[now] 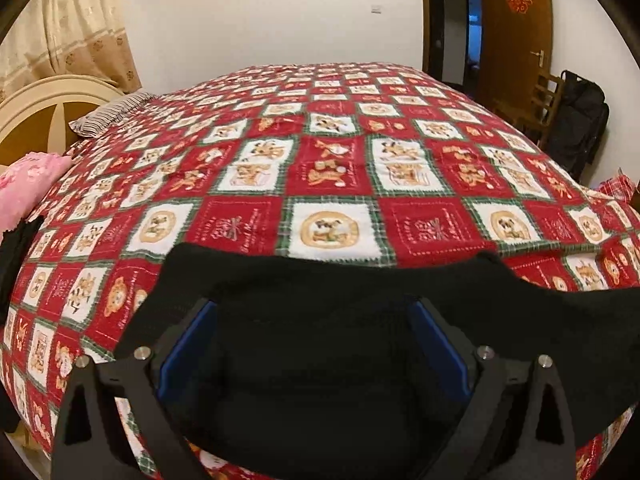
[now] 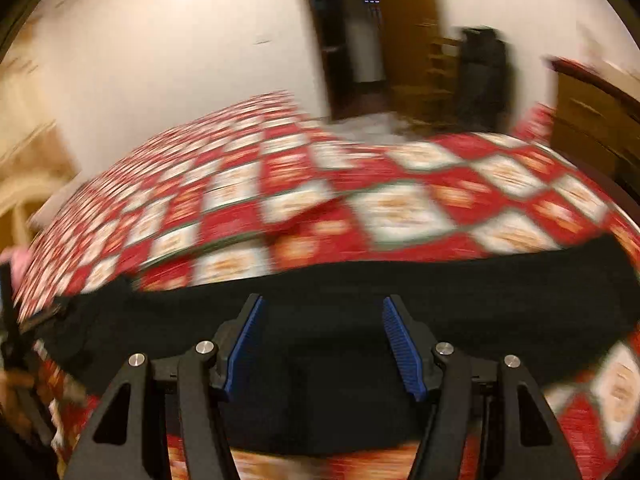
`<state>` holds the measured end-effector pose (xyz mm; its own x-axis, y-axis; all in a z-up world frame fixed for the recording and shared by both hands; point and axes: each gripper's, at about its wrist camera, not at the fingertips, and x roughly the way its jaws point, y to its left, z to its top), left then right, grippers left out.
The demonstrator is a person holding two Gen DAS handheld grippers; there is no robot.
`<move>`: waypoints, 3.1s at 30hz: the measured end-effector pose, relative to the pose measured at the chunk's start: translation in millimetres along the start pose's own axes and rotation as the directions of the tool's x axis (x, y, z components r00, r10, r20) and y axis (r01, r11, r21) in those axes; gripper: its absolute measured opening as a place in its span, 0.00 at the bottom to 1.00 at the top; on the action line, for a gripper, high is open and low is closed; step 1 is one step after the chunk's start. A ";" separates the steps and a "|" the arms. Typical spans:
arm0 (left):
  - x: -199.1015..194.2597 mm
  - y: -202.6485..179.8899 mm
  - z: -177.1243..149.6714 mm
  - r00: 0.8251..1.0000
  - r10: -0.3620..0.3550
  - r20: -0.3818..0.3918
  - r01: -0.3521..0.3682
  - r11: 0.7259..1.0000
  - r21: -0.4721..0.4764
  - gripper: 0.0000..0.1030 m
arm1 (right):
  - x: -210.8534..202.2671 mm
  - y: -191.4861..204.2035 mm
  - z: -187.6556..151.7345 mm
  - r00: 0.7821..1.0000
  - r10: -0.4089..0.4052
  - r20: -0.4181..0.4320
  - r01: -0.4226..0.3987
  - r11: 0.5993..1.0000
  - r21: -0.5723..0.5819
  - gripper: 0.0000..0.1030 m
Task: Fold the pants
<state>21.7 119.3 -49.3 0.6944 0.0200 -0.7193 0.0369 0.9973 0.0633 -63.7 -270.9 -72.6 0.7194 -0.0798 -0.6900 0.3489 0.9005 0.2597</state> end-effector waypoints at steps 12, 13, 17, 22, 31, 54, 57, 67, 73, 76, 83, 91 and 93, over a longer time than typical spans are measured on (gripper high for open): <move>5.0 -4.0 -0.8 1.000 -0.002 -0.029 0.002 1.000 -0.013 0.96 | -56.3 -224.8 -21.0 0.925 -0.372 -0.073 0.363 0.813 0.454 0.60; 4.9 -3.7 -0.4 0.999 -0.009 -0.033 0.008 1.000 -0.025 0.96 | -50.1 -229.3 -19.0 0.931 -0.356 -0.085 0.355 0.821 0.448 0.60; 2.3 -8.4 -0.4 0.999 -0.037 -0.041 0.035 0.999 -0.030 0.96 | -27.4 -223.8 -9.2 0.936 -0.333 -0.109 0.349 0.852 0.391 0.61; -6.6 -19.5 -0.4 0.999 -0.037 -0.027 0.038 0.999 0.016 0.96 | -1.5 -202.5 6.6 0.940 -0.321 -0.117 0.341 0.887 0.312 0.61; -6.0 -22.0 -0.5 0.999 -0.042 -0.032 0.043 0.999 0.011 0.96 | -1.0 -206.3 6.7 0.963 -0.250 -0.104 0.270 0.916 0.297 0.24; -4.2 -17.0 -1.7 0.997 -0.061 -0.043 0.060 0.998 -0.013 0.96 | 5.0 -192.6 9.9 0.966 -0.220 -0.136 0.244 0.950 0.193 0.16; -4.3 -17.0 -2.0 0.997 -0.060 -0.044 0.059 0.998 -0.016 0.96 | 4.7 -191.7 10.5 0.966 -0.217 -0.142 0.241 0.953 0.185 0.13; -6.1 -8.1 -0.1 0.998 -0.056 -0.042 0.054 0.997 -0.048 0.96 | -41.7 -107.4 35.1 0.998 -0.061 -0.002 0.061 0.994 0.089 0.12; -8.0 -12.3 -0.3 0.996 -0.074 -0.039 0.073 0.997 -0.033 0.96 | -49.2 7.2 33.9 0.988 0.153 -0.005 -0.153 0.981 -0.116 0.12; -10.4 -14.6 -1.3 0.995 -0.091 -0.031 0.090 0.996 -0.026 0.96 | -25.7 67.2 12.4 0.972 0.223 -0.079 -0.235 0.947 -0.220 0.12; -10.5 -9.8 -3.7 0.995 -0.094 -0.032 0.093 0.995 -0.038 0.96 | 29.4 166.0 -50.8 0.963 0.192 -0.189 -0.258 0.857 -0.445 0.12; -2.5 0.8 -6.5 0.995 -0.089 -0.043 0.086 0.994 -0.062 0.96 | 35.9 193.3 -82.0 0.990 0.085 -0.115 -0.137 0.799 -0.585 0.19; -0.4 -2.0 -8.0 0.994 -0.095 -0.050 0.092 0.994 -0.053 0.96 | 31.6 201.3 -89.0 0.990 0.084 -0.116 -0.139 0.769 -0.624 0.28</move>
<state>15.6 117.8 -54.6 0.6506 -0.0709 -0.7561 0.0625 0.9973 -0.0397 -24.2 -54.1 -102.3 0.6715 0.0466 -0.7395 -0.2061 0.9704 -0.1260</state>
